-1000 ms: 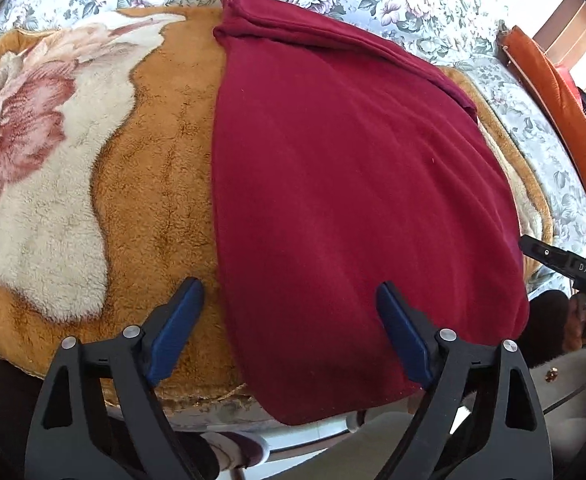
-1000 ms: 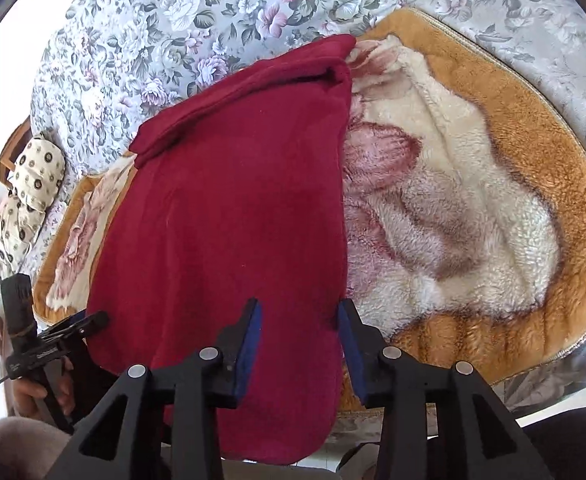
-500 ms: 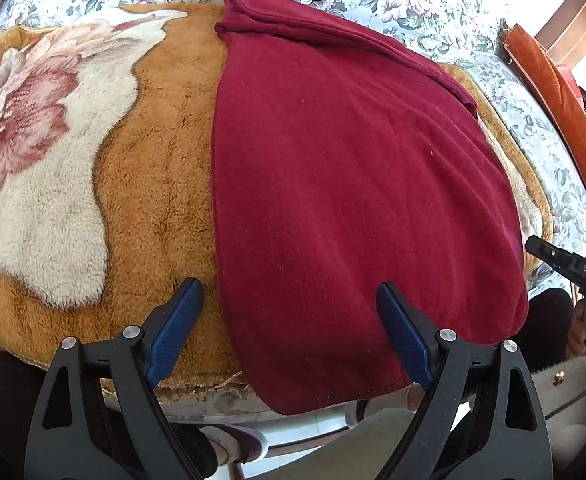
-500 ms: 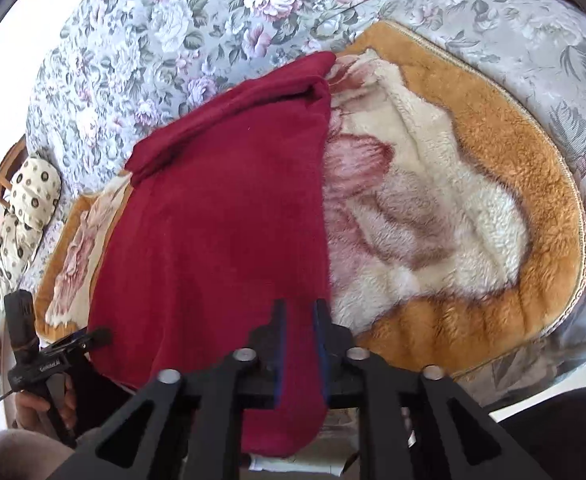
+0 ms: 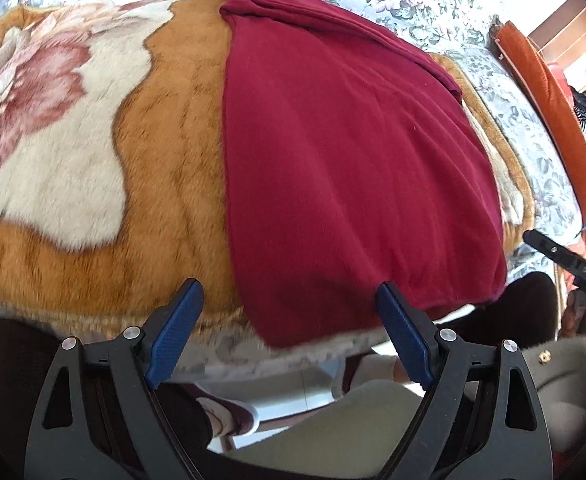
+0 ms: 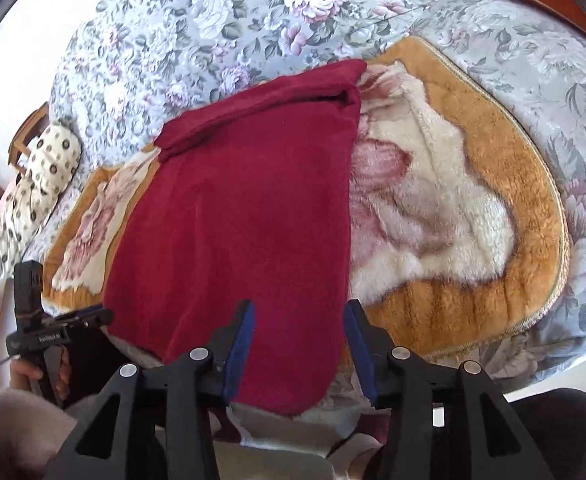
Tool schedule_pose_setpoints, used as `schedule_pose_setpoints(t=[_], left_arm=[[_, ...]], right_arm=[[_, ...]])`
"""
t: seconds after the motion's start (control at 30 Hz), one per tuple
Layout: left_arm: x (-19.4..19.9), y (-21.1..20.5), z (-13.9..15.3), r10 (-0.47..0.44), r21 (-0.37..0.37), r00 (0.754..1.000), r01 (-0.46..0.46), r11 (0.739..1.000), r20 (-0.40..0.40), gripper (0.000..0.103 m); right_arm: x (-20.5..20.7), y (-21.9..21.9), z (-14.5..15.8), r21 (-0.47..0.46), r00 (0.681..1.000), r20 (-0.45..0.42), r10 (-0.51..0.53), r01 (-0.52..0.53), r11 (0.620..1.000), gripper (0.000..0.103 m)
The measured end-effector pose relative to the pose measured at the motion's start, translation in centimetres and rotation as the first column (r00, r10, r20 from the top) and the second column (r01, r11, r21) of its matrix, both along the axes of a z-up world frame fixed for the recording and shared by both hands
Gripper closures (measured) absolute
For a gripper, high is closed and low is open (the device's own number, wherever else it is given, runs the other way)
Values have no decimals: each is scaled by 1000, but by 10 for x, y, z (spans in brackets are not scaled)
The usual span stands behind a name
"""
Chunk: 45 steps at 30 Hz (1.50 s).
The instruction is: Fold small clothes
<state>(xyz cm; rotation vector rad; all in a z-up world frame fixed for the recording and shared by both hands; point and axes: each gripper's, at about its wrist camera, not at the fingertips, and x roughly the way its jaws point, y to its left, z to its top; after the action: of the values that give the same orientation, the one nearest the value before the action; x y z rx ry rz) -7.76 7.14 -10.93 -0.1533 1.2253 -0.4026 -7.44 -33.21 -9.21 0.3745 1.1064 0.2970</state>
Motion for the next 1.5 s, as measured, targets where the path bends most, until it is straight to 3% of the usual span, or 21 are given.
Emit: schedule_pose_setpoints(t=[0.23,0.53,0.7,0.77,0.9,1.03,1.1,1.13,1.17,1.2,1.27,1.5], left_arm=[[-11,-1,-11,-30,0,999,30,1000,-23,15],[0,14,8,40,-49,997,-37,998,61,15],[7,6,2,43,-105,998,-38,994,41,15],[7,2,-6,32,-92,999,-31,995,13,15],[-1,-6,-10,10,-50,999,-8,999,47,15],[4,-2,-12,68,-99,997,-66,993,19,15],[4,-4,-10,73,-86,997,-71,994,21,25],[3,-4,-9,65,-72,998,-63,995,26,46],[2,-5,-8,60,-49,998,-59,997,29,63],[1,-6,-6,55,-43,998,-53,998,34,70],[1,-9,-5,45,-39,998,-43,998,38,87],[17,-4,39,40,-129,993,-26,991,110,91]], right_arm=[[-14,-9,-27,33,996,-83,11,-8,999,58],[-14,6,-48,130,990,-126,63,-46,991,57],[-12,10,-61,178,988,-152,35,-8,984,49],[-15,9,-61,199,989,-145,24,5,980,47],[-23,9,-73,245,977,-211,39,14,970,47],[-24,6,-84,301,975,-219,30,38,953,50],[-23,8,-88,348,973,-231,12,71,935,73],[-24,11,-86,348,975,-224,18,63,935,76],[-24,14,-80,326,978,-203,35,34,945,85],[-25,16,-74,326,982,-181,51,11,945,94],[-25,15,-53,363,989,-121,84,-35,931,94],[-1,4,20,397,991,86,102,-128,909,94]])
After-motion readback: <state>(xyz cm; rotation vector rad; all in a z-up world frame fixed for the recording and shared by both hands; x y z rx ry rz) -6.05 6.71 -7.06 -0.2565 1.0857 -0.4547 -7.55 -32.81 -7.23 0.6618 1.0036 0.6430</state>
